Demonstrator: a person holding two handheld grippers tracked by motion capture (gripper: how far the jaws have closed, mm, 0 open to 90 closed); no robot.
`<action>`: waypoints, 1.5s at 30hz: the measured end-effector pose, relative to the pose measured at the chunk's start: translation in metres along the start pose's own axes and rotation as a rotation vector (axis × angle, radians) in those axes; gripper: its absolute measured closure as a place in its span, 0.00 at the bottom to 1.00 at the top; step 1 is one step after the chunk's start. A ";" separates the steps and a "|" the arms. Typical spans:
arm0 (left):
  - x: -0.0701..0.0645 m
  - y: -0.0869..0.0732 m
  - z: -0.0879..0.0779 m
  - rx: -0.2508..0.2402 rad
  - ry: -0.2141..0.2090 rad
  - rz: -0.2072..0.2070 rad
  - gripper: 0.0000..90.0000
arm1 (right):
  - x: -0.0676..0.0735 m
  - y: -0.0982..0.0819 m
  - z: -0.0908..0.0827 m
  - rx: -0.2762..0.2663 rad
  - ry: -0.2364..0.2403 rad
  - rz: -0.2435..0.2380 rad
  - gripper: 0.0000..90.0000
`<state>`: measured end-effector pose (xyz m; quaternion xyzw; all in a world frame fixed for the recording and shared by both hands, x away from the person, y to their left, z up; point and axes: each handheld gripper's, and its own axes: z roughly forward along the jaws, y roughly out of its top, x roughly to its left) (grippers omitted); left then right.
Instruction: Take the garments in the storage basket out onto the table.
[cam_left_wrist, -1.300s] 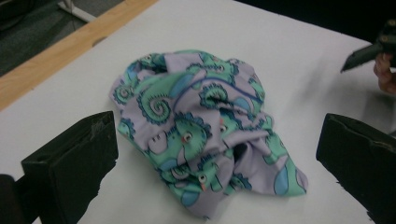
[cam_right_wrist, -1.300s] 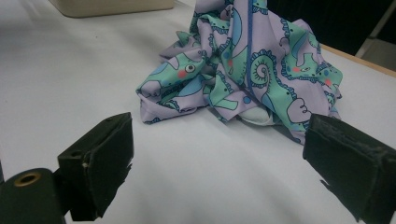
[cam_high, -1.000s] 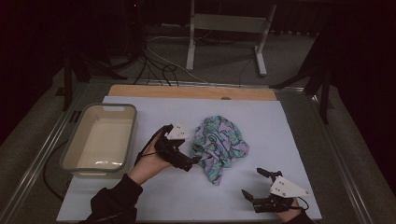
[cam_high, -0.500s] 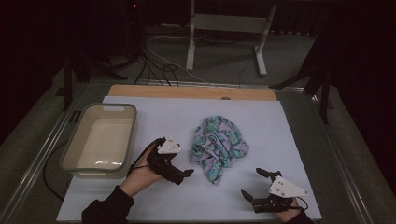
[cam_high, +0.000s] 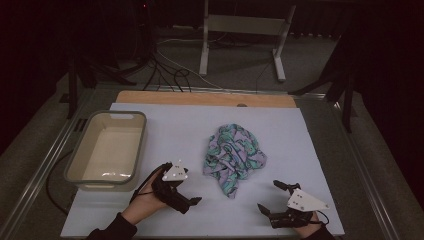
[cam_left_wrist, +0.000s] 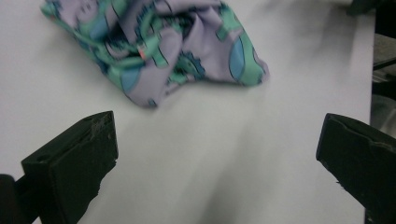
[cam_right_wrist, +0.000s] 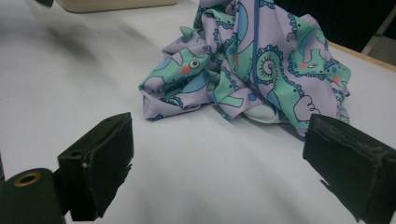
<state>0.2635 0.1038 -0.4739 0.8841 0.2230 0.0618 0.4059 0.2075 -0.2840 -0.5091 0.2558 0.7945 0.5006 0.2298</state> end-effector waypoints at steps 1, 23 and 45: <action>-0.001 -0.003 0.000 0.003 -0.003 0.001 0.00 | 0.000 0.000 0.000 0.001 0.000 0.001 0.10; 0.000 -0.058 -0.029 0.048 -0.041 -0.008 0.00 | 0.000 0.000 0.000 0.003 -0.002 -0.003 0.10; 0.004 -0.078 -0.051 0.057 -0.038 0.000 0.00 | -0.001 -0.001 0.001 0.013 -0.006 -0.006 0.10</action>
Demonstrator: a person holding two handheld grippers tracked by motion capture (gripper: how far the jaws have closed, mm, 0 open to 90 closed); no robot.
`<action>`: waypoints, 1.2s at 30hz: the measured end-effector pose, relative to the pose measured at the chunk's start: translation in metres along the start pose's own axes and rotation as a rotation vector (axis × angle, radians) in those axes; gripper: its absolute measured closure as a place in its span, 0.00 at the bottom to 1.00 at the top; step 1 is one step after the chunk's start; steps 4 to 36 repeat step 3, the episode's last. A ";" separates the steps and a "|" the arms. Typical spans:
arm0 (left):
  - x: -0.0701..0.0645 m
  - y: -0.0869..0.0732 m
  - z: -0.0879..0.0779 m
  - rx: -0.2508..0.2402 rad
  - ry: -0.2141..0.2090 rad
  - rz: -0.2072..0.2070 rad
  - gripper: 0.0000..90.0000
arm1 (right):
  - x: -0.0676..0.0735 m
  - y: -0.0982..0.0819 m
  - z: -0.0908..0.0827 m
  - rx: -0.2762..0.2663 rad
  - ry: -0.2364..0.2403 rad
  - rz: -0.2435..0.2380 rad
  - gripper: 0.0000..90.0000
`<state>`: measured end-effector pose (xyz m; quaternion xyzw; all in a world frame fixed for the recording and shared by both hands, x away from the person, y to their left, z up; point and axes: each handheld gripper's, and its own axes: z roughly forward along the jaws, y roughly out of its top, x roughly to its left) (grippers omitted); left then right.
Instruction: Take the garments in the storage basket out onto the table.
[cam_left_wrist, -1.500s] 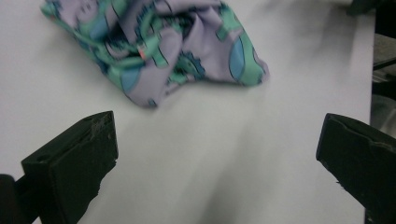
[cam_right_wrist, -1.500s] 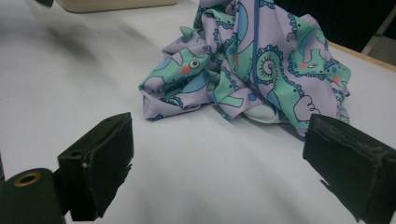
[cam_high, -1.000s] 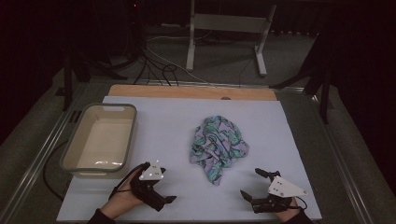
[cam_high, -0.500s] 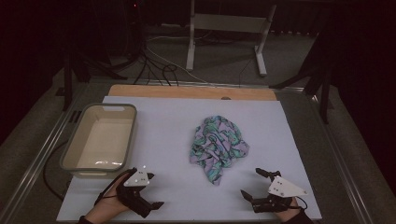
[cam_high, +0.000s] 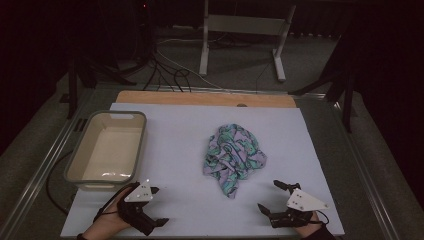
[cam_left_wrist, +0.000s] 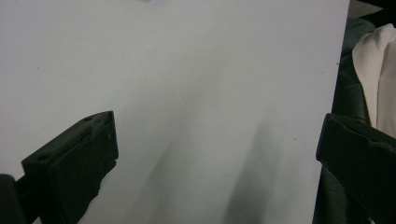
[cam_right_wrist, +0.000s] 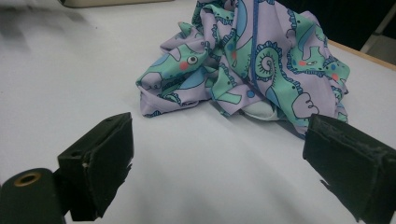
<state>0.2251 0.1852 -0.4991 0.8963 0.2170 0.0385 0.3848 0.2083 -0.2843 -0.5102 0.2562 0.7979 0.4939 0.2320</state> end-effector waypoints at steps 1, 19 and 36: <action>0.000 0.000 0.000 0.001 0.001 0.000 0.00 | 0.000 0.000 0.000 0.001 0.000 0.001 0.10; 0.000 0.000 0.000 0.002 0.001 0.003 0.00 | 0.000 0.000 0.000 0.004 -0.002 0.004 0.10; 0.000 0.000 0.000 0.002 0.001 0.003 0.00 | 0.000 0.000 0.000 0.004 -0.002 0.004 0.10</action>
